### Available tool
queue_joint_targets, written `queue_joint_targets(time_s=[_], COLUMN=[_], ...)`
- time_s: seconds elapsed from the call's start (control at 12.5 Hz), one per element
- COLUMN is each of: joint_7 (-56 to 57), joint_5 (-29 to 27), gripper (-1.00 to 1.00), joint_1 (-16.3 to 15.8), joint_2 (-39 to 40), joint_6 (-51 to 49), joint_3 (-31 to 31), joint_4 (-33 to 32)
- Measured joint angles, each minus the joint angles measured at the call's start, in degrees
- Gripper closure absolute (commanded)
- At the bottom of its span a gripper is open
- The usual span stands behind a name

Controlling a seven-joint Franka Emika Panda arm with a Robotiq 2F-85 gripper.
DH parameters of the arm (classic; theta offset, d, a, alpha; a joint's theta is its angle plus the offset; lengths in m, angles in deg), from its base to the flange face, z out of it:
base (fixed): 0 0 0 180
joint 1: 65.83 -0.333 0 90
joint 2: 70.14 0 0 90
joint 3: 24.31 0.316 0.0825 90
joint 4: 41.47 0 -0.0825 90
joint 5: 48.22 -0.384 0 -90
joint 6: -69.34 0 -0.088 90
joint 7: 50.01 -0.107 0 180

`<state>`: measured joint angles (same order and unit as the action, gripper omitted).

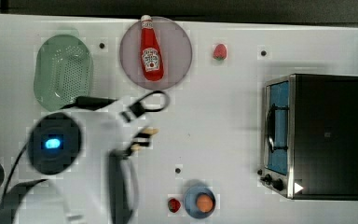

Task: Pick Banana and place it in mug.

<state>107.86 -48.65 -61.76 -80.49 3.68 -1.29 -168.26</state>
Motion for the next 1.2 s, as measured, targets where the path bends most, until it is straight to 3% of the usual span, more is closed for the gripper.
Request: queue_joint_targets(time_s=[0.24,0.4,0.72,0.96,1.04,1.2], joint_7=[-9.9,-15.7,-21.0,-24.4,-25.7,-27.4], joint_5=[-1.3,-0.4,0.1,0.4,-0.6,1.7], gripper=[0.42,0.42,0.42,0.42,0.36,-0.06], joint_1=[-1.5,-0.6,-0.6,1.0,0.6,1.4], joint_2=[2.2,4.2,11.4,17.6,20.4,21.9], joint_6=[1.5,4.1,13.8,17.8,18.2,19.3], joint_3=[5.9,9.2,10.0,11.0,10.2,9.5], joint_4=[-0.6,-0.6,-0.6,-5.4,-5.6,-5.8])
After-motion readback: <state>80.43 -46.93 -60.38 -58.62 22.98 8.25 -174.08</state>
